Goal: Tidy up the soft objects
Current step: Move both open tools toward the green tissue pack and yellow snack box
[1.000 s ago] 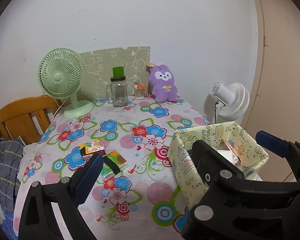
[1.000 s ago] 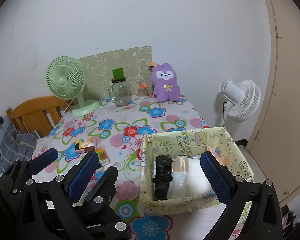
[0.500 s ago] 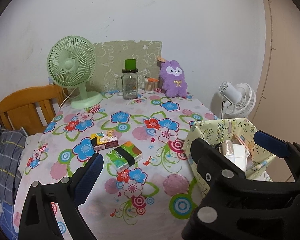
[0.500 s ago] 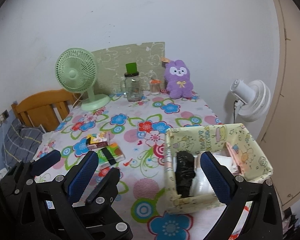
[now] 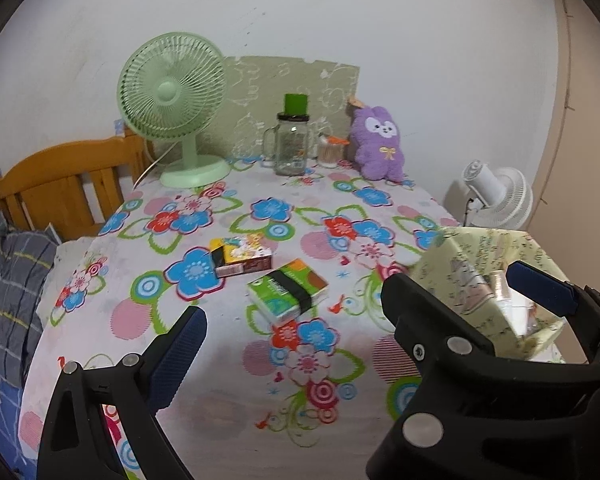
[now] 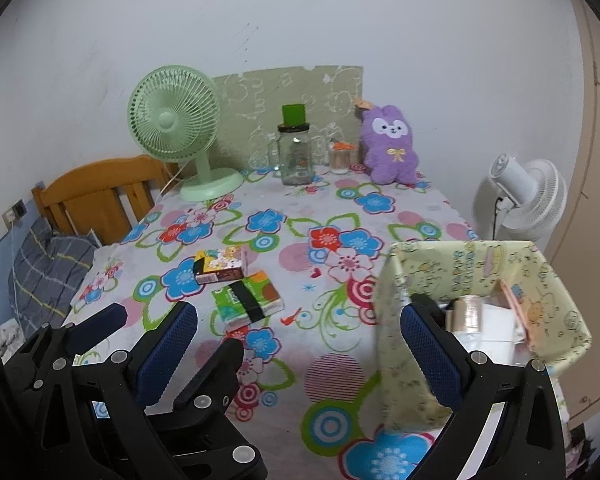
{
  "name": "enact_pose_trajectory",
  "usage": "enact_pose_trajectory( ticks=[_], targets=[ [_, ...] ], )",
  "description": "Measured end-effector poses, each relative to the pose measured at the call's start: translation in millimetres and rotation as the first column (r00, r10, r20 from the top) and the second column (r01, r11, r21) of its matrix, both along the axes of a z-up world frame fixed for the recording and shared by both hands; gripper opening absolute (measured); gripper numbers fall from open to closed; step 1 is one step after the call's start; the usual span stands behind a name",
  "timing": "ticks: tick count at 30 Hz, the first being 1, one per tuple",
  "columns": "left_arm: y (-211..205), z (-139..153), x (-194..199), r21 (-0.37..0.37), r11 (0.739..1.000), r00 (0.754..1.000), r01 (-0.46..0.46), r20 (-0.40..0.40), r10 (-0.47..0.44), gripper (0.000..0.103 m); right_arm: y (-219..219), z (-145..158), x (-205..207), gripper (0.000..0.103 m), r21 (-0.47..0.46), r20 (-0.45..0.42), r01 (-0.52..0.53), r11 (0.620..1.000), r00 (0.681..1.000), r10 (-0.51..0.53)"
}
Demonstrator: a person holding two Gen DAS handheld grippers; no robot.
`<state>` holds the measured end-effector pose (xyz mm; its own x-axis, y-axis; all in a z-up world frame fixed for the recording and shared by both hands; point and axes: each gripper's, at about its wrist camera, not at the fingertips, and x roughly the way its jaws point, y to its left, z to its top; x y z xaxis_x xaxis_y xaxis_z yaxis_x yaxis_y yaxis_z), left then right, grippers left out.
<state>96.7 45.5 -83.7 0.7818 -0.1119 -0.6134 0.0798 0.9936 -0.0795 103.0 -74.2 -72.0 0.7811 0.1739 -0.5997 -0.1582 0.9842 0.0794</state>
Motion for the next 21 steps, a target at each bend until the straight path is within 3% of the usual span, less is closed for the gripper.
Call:
enact_pose_trajectory(
  ticks=[13, 21],
  targets=[
    [29.9, -24.4, 19.1, 0.032, 0.998, 0.997, -0.058, -0.04, 0.059, 0.099, 35.8, -29.3, 30.1, 0.103, -0.009, -0.065, -0.071, 0.997, 0.995, 0.07],
    [37.8, -40.4, 36.5, 0.053, 0.998, 0.995, -0.028, -0.089, 0.032, 0.099, 52.4, -46.6, 49.9, 0.103, -0.031, -0.088, -0.112, 0.993, 0.99, 0.109]
  ],
)
